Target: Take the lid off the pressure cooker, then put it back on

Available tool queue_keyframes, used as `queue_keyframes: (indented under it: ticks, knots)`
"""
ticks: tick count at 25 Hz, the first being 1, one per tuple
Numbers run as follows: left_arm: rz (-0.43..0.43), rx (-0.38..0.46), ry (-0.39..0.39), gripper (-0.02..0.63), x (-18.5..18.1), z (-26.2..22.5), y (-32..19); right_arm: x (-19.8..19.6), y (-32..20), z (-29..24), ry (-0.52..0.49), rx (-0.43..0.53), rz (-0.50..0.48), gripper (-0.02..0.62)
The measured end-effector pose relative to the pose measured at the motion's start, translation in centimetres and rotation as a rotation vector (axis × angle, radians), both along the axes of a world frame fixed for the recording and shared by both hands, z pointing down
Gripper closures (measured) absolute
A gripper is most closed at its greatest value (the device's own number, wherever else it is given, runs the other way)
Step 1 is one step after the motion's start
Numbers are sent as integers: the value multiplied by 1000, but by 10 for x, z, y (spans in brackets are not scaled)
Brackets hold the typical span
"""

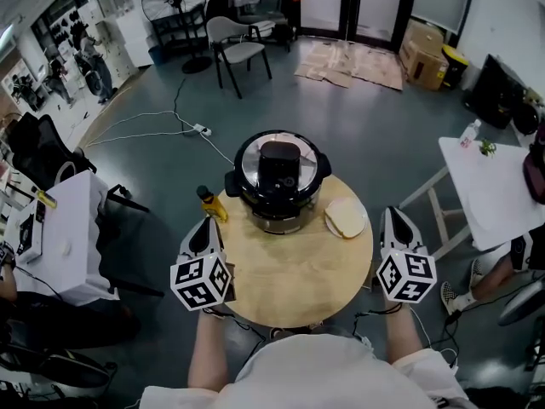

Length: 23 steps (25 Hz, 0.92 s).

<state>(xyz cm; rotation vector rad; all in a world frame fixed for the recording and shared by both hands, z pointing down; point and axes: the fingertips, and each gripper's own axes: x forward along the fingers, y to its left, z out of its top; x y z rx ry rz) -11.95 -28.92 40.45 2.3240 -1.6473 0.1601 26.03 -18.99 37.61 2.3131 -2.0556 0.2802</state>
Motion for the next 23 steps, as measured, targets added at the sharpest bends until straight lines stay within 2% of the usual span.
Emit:
queue_keyframes:
  ticks: [23]
  knots:
    - [-37, -5, -5, 615, -10, 5, 8, 5, 3, 14, 3, -40, -2, 595]
